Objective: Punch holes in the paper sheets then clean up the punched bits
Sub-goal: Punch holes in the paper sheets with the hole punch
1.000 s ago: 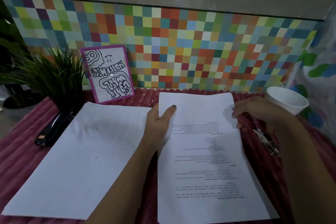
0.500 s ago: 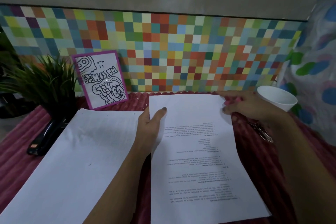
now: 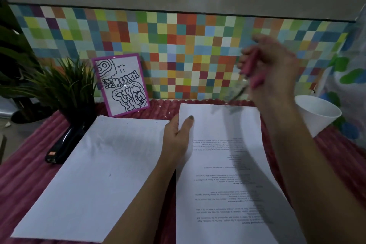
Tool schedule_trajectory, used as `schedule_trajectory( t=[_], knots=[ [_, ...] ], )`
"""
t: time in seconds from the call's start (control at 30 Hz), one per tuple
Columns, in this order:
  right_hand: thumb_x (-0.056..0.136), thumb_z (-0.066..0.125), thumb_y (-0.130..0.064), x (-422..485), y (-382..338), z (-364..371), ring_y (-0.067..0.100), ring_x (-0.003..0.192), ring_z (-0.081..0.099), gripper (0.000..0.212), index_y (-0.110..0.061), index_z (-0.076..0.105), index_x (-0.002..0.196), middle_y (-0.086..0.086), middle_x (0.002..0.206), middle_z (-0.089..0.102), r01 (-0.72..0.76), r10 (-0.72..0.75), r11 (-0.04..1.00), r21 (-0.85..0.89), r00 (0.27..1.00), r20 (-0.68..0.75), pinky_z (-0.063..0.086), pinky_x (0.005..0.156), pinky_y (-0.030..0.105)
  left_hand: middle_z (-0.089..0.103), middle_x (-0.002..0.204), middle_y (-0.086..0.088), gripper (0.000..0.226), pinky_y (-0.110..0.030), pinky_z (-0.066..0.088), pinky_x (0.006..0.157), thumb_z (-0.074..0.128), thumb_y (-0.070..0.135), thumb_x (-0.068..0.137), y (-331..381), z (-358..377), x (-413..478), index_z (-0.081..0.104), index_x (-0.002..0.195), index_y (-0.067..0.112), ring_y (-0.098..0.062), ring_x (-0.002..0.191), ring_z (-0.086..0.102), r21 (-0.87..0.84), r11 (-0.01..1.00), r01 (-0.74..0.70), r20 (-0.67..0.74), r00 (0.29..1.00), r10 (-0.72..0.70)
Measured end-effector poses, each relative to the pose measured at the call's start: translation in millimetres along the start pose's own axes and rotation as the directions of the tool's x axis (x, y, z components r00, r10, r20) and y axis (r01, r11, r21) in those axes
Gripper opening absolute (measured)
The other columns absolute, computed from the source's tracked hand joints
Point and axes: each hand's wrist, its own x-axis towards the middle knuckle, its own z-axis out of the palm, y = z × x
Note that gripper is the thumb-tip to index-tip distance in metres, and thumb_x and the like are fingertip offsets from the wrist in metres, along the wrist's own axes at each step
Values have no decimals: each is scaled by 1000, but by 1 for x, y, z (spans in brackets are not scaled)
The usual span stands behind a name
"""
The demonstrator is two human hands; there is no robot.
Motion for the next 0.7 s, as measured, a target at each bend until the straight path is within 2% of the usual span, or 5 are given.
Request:
schedule_trajectory(
  t=[0.13, 0.23, 0.43, 0.57, 0.7],
  knots=[
    [91, 53, -4, -12, 34, 45, 26, 61, 59, 12, 1, 61, 96, 15, 72, 62, -3, -2, 1000, 29, 988, 155, 54, 62, 36, 73, 106, -2, 23, -41, 57, 88, 50, 18, 100, -1, 1, -2, 65, 117, 14, -18, 100, 70, 61, 995, -83, 6, 997, 83],
    [89, 52, -9, -16, 47, 52, 27, 61, 58, 15, 2, 60, 95, 17, 74, 60, -34, 23, 998, 45, 976, 215, 54, 63, 37, 73, 109, -1, 25, -43, 56, 91, 50, 16, 100, 2, 1, -2, 63, 121, 15, -18, 103, 69, 75, 990, -122, 16, 992, 121],
    [89, 51, -13, -13, 51, 51, 29, 62, 60, 18, 2, 60, 95, 18, 75, 61, 19, -25, 999, 27, 970, 242, 55, 63, 37, 73, 109, 3, 25, -36, 56, 91, 50, 14, 100, 5, 1, -3, 63, 120, 19, -13, 103, 68, 57, 986, -158, 33, 987, 156],
    [91, 49, -14, -9, 52, 51, 31, 65, 60, 19, 2, 59, 96, 20, 78, 61, 58, -57, 998, 3, 970, 234, 56, 65, 40, 72, 101, 15, 25, -17, 54, 82, 50, 13, 100, 8, 2, -6, 61, 111, 32, -3, 99, 68, 61, 979, -195, 39, 980, 193],
    [89, 50, -15, -10, 54, 52, 29, 61, 60, 19, 1, 60, 94, 18, 74, 61, 28, -30, 1000, 11, 967, 252, 56, 62, 37, 71, 105, 12, 26, -20, 54, 84, 50, 11, 100, 9, 2, -6, 60, 116, 28, -6, 101, 67, 55, 975, -217, 41, 976, 215]
  ],
)
